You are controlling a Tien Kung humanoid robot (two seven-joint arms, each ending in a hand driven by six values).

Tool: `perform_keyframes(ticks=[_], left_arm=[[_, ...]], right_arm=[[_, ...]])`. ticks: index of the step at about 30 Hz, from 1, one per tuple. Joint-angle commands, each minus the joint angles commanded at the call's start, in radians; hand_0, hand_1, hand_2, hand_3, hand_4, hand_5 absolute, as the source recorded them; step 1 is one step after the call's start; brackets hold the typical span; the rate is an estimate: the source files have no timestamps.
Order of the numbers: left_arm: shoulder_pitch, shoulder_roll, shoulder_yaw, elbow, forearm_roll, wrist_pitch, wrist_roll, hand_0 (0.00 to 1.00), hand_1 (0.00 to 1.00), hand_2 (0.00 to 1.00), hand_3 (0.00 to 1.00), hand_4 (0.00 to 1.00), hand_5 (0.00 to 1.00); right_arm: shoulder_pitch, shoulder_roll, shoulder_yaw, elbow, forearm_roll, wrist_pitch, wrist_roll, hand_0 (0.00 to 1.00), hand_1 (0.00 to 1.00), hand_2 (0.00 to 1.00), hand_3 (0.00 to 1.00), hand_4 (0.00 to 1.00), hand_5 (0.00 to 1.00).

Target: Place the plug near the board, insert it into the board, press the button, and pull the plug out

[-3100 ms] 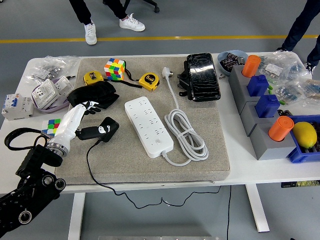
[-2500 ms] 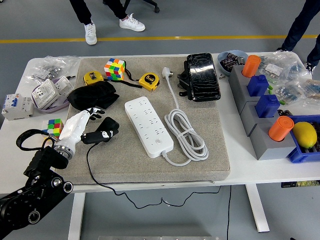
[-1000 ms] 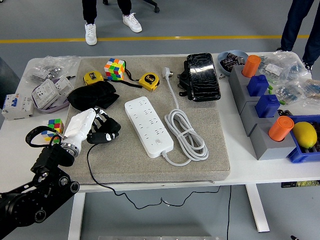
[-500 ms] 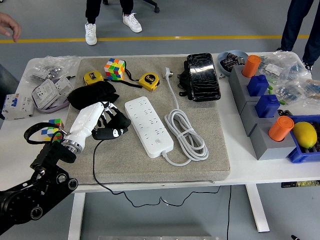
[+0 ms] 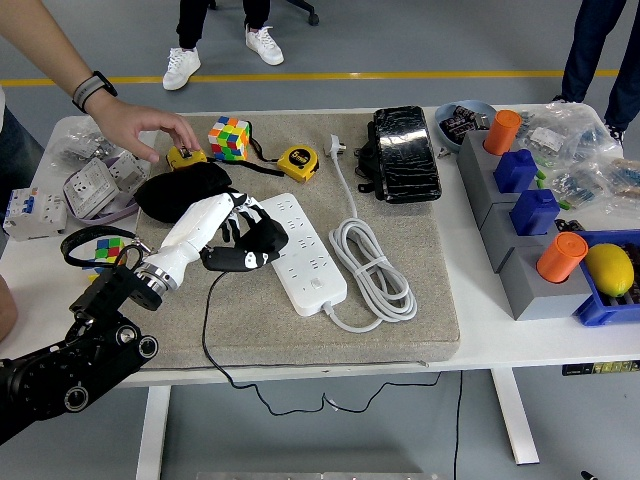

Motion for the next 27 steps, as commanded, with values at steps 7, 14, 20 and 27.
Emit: perform_keyframes(ticks=[7, 14, 20, 27], left_arm=[[-0.037, -0.011, 0.058, 0.039, -0.013, -0.005, 0.006, 0.214, 0.242, 0.299, 0.508, 0.824, 0.076], [-0.054, -0.027, 0.086, 0.085, -0.019, -0.002, 0.008, 0.215, 0.243, 0.3, 0.509, 0.823, 0.08], [-0.063, -0.037, 0.092, 0.114, -0.024, 0.0, 0.006, 0.215, 0.242, 0.299, 0.509, 0.822, 0.085], [-0.067, -0.041, 0.099, 0.128, -0.023, 0.002, 0.004, 0.217, 0.243, 0.299, 0.508, 0.824, 0.087]], right_arm=[[-0.001, 0.002, -0.003, 0.0, 0.002, 0.001, 0.0, 0.57, 0.646, 0.627, 0.55, 0.958, 0.531], [0.0, 0.001, -0.003, -0.001, 0.004, 0.001, 0.0, 0.571, 0.646, 0.627, 0.55, 0.958, 0.53], [0.001, 0.001, -0.004, 0.0, 0.003, 0.002, 0.0, 0.57, 0.645, 0.627, 0.55, 0.958, 0.53], [0.001, 0.001, -0.001, 0.002, -0.001, 0.002, 0.001, 0.57, 0.645, 0.627, 0.55, 0.958, 0.529]])
